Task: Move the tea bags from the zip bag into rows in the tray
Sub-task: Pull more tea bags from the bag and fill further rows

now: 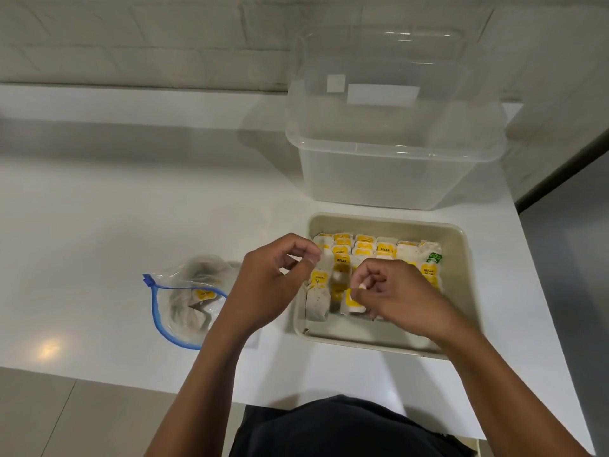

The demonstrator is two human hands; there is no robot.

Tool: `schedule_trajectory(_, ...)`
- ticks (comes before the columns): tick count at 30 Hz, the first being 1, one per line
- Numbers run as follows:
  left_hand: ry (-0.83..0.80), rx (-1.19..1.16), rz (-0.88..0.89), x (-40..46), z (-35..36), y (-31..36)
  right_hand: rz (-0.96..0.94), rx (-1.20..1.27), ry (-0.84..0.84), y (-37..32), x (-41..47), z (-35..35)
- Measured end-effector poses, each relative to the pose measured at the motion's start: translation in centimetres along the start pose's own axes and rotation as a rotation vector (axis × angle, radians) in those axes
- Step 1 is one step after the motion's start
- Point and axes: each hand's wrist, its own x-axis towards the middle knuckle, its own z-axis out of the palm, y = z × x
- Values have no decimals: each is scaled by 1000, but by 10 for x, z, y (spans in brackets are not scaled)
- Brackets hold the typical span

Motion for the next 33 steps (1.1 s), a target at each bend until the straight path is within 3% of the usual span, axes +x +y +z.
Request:
schedule_trajectory(3,31,34,20,0,-1,-5,-4,-348,-141,4,3,3)
schedule_trajectory(7,36,102,52,-3,1,-13,-19,-515,-314,-3,6,10)
schedule_trajectory(12,31,128,75,-5,2,-15,-57,-696,-283,2,23,21)
schedule_trajectory(22,48,139,80,-5,-1,-16,-161,-761,-208,1,40,35)
schedule_trajectory(33,54,135,70,-7,-1,-18,-131,-664,-131,6,41,37)
